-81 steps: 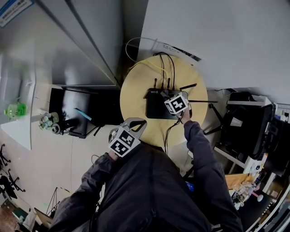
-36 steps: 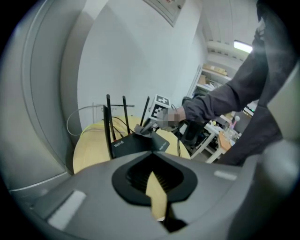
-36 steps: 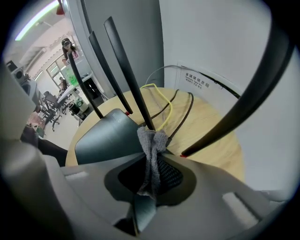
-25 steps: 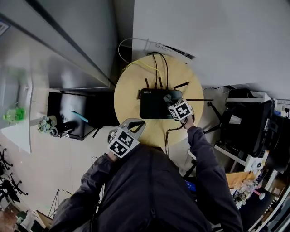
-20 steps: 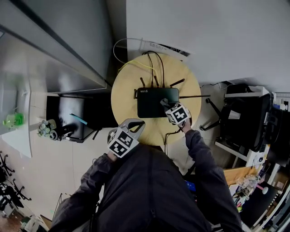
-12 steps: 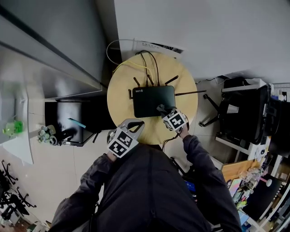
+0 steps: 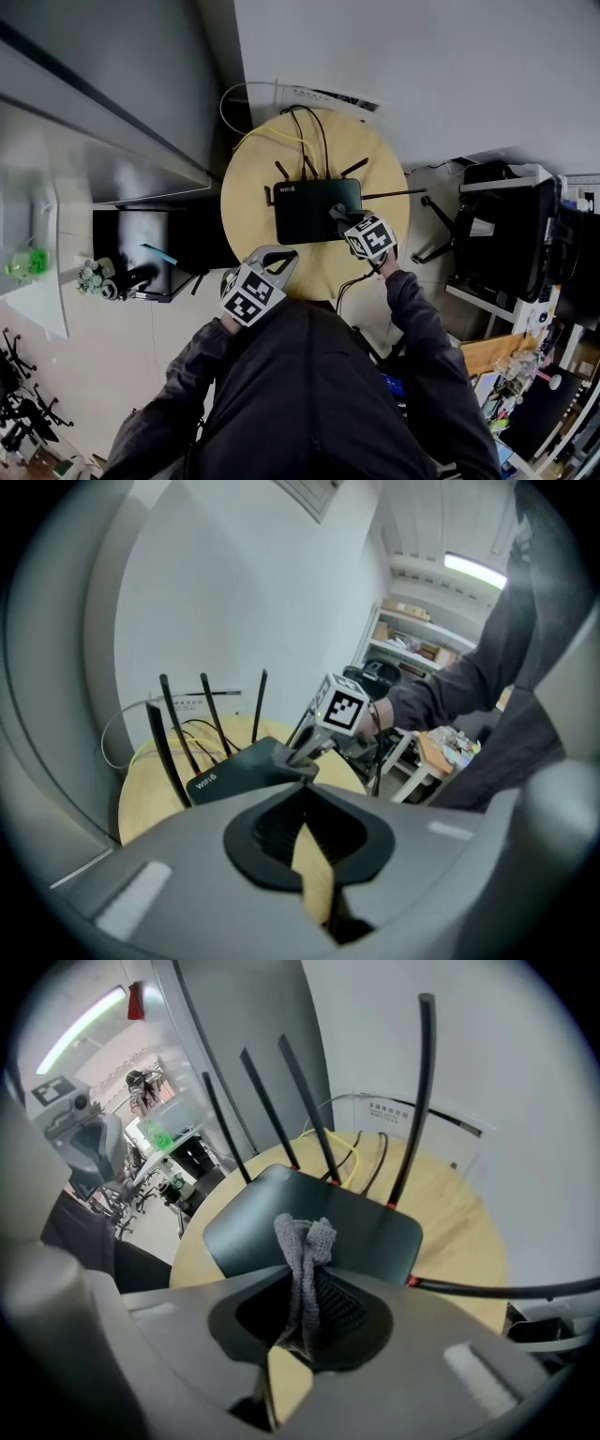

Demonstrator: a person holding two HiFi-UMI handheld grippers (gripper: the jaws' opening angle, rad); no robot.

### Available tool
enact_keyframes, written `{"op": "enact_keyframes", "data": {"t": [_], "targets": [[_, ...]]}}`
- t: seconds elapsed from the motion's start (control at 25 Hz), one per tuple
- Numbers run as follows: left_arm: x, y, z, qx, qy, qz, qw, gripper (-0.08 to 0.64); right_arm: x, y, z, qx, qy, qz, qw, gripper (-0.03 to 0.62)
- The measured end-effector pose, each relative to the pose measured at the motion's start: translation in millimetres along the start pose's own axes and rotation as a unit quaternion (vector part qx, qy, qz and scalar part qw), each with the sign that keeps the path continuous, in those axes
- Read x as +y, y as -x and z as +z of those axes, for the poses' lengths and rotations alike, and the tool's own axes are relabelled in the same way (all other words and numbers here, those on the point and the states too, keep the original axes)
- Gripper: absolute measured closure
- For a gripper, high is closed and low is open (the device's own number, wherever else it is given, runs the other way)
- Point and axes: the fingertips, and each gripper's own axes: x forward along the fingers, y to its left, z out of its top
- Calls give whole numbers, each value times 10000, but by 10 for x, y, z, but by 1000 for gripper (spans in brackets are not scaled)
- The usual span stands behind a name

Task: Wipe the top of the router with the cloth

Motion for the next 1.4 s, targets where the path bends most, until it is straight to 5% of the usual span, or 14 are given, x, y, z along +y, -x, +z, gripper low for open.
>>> {"op": "enact_keyframes", "data": {"t": [0.28,0.6,1.4], "targets": [[43,17,-19,-10,179,194,9996,560,-670,49,334,57,216,-375,9990,546],[130,90,-53,-28,405,462,9981,560,-866,-167,386,408,553,-458,9966,546],[-43,-23,-16,49,37,82,9999,560,-213,-70,-246,402,496,-223,9977,546]]}}
